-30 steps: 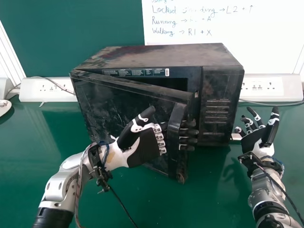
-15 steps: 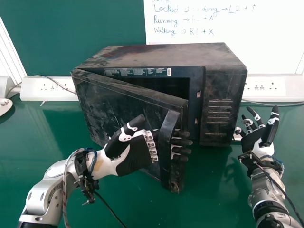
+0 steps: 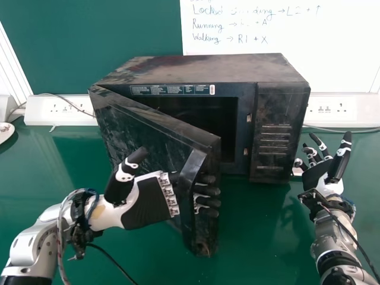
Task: Open the door of oven
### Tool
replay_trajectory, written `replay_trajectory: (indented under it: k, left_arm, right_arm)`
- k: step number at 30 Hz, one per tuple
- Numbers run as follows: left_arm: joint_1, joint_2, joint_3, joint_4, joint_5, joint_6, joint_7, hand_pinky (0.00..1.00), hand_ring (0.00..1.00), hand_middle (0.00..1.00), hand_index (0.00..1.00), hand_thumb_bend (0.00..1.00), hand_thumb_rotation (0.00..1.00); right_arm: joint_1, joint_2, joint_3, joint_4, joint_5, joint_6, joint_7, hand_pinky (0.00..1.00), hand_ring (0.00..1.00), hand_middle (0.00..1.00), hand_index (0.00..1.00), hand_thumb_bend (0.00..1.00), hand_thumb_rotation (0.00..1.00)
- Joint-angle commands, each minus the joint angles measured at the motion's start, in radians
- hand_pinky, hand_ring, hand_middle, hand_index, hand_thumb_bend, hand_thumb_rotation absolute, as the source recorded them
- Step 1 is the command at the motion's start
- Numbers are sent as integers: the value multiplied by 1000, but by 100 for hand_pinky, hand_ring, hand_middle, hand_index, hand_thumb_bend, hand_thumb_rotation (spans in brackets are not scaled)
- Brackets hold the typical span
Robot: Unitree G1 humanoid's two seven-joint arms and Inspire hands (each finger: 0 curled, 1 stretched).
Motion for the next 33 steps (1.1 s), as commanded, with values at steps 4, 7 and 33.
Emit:
replay_trajectory:
  k: [4, 7, 33]
  left_arm:
    - [-70, 19, -3, 120, -78, -126, -185, 26, 32, 42, 71, 89, 73]
    - [-82, 110, -84, 160, -113, -229, -186, 23, 30, 43, 72, 94, 82]
    - [-27, 399, -295, 241, -407, -480, -186, 20, 29, 45, 73, 96, 77]
  right_arm:
    - [-23, 5, 6, 6, -7, 4, 2, 86, 95, 100, 99, 100, 75]
    - [-24, 4, 4, 9, -7, 5, -3, 85, 94, 100, 98, 100, 74]
    - [-28, -6, 3, 12, -15, 5, -7, 84, 93, 100, 98, 100, 75]
